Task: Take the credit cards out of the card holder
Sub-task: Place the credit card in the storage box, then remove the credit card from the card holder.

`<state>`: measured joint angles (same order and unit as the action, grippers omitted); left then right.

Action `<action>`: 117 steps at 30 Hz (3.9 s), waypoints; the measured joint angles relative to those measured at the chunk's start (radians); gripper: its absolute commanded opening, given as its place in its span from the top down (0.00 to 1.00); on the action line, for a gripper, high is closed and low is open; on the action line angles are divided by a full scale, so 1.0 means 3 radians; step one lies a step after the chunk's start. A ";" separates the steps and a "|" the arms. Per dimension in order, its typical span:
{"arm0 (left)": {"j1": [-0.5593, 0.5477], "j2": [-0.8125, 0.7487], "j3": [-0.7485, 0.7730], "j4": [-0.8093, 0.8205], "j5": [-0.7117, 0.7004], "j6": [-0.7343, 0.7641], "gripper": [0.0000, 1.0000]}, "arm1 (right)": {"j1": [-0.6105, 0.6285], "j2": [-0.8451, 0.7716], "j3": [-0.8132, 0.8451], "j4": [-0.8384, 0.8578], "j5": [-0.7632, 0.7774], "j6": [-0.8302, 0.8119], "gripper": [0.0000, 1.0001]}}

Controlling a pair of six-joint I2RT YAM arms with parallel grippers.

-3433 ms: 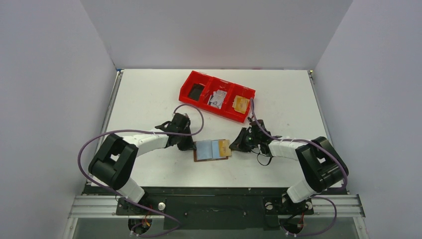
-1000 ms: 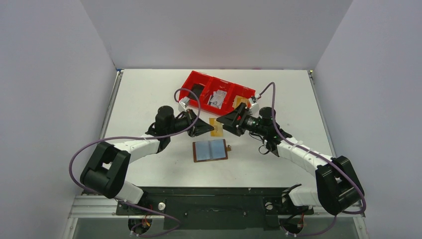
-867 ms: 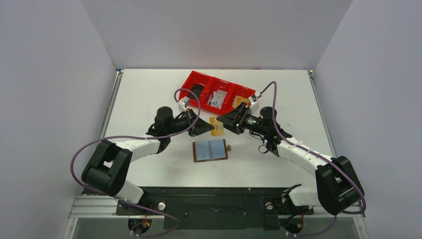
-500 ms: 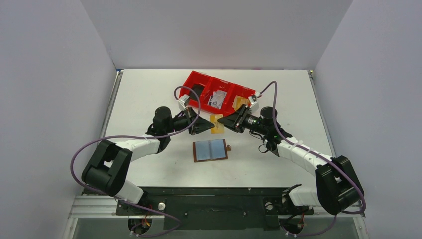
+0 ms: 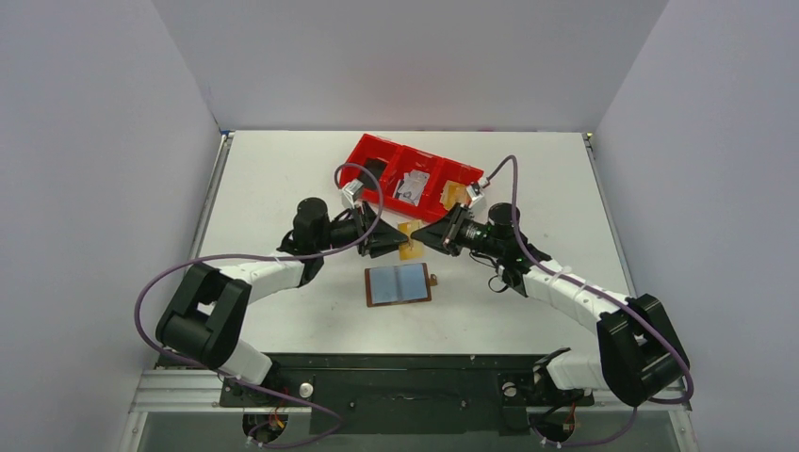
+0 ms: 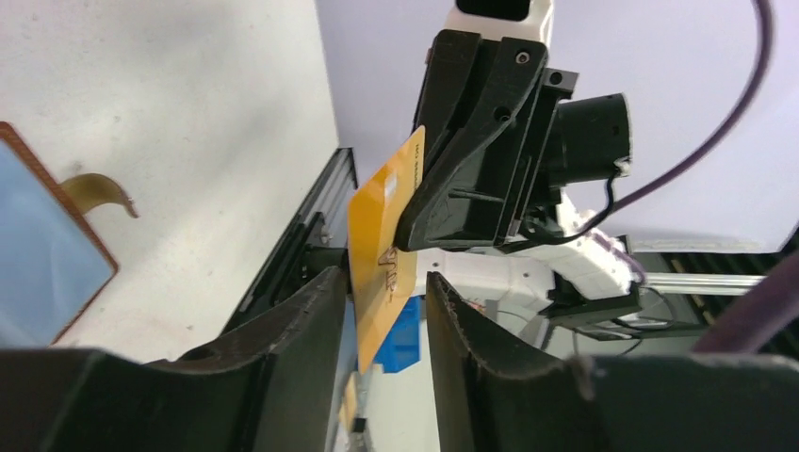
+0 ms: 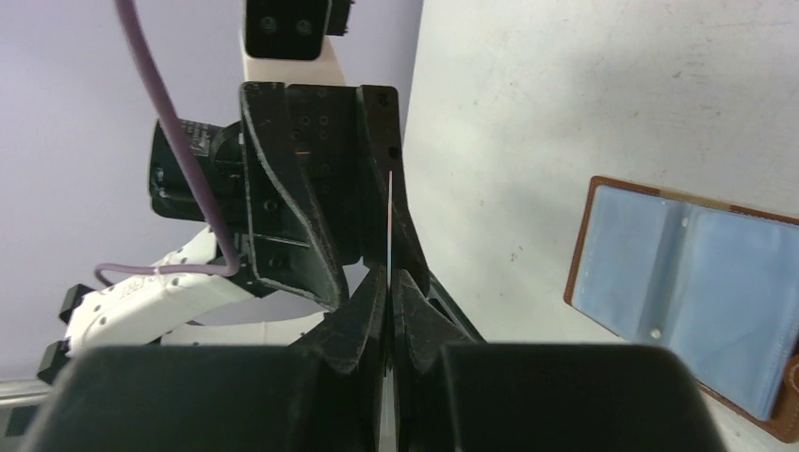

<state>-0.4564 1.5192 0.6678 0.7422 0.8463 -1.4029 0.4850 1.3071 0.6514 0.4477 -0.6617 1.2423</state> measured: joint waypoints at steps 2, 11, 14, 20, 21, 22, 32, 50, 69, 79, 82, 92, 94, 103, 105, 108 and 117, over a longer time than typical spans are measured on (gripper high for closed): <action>-0.0001 -0.0014 0.0033 -0.0167 -0.0006 0.0106 0.62 | 0.0004 -0.0001 0.0006 -0.0118 0.0039 -0.0075 1.00; 0.0008 -0.0331 0.0392 -0.1682 -0.0463 0.1078 0.55 | 0.0015 -0.0225 0.0125 -0.0862 0.0539 -0.0476 1.00; 0.0018 -0.0426 0.0570 -0.2179 -0.0685 0.1413 0.54 | -0.0013 -0.0276 0.0197 -0.1031 0.0715 -0.0567 1.00; 0.0022 -0.0496 0.0670 -0.2783 -0.0961 0.1825 0.53 | -0.0191 -0.0272 0.0333 -0.1372 0.1077 -0.0716 1.00; 0.0022 -0.0497 0.0670 -0.2866 -0.0989 0.1877 0.53 | -0.0245 -0.0239 0.0401 -0.1464 0.1137 -0.0748 1.00; 0.0022 -0.0497 0.0670 -0.2914 -0.0999 0.1918 0.53 | -0.0281 -0.0197 0.0456 -0.1517 0.1179 -0.0778 1.00; 0.0022 -0.0497 0.0676 -0.3225 -0.1049 0.2228 0.52 | -0.0483 0.0922 0.1717 -0.2211 0.1759 -0.1164 1.00; 0.0022 -0.0528 0.0722 -0.3363 -0.1035 0.2350 0.52 | -0.0703 0.2402 0.3065 -0.2762 0.1860 -0.1418 1.00; 0.0022 -0.0525 0.0890 -0.3469 -0.1025 0.2364 0.51 | -0.0730 0.2653 0.3521 -0.3073 0.1797 -0.1553 0.51; 0.0028 -0.0523 0.0918 -0.3553 -0.1091 0.2363 0.51 | -0.0627 0.1972 0.3077 -0.3140 0.1881 -0.1567 0.50; 0.0075 -0.0523 0.0919 -0.3590 -0.1171 0.2351 0.51 | -0.0465 0.1602 0.2803 -0.3137 0.1934 -0.1575 0.50; 0.0468 -0.0559 0.0912 -0.3791 -0.1445 0.2358 0.51 | 0.0421 0.1047 0.1991 -0.3062 0.2049 -0.1526 0.50; 0.0506 -0.0587 0.0909 -0.3845 -0.1497 0.2370 0.51 | 0.0605 0.1047 0.1869 -0.3044 0.2071 -0.1483 0.50; 0.0546 -0.0707 0.0757 -0.3887 -0.1602 0.2393 0.51 | 0.1148 0.1083 0.1595 -0.2874 0.2101 -0.1367 0.50; 0.0546 -0.0718 0.0713 -0.3891 -0.1614 0.2396 0.51 | 0.1233 0.1136 0.1595 -0.2810 0.2126 -0.1357 0.50; 0.0546 -0.0738 0.0665 -0.3913 -0.1638 0.2397 0.51 | 0.1331 0.1264 0.1595 -0.2728 0.2158 -0.1342 0.50; 0.0546 -0.0830 0.0580 -0.3922 -0.1677 0.2394 0.51 | 0.1471 0.1603 0.1596 -0.2689 0.2195 -0.1362 0.50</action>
<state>-0.2928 1.2701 0.8417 -0.4343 0.3431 -0.6846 0.9264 1.7882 1.1301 -0.3592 -0.0032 0.8337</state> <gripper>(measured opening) 0.488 0.500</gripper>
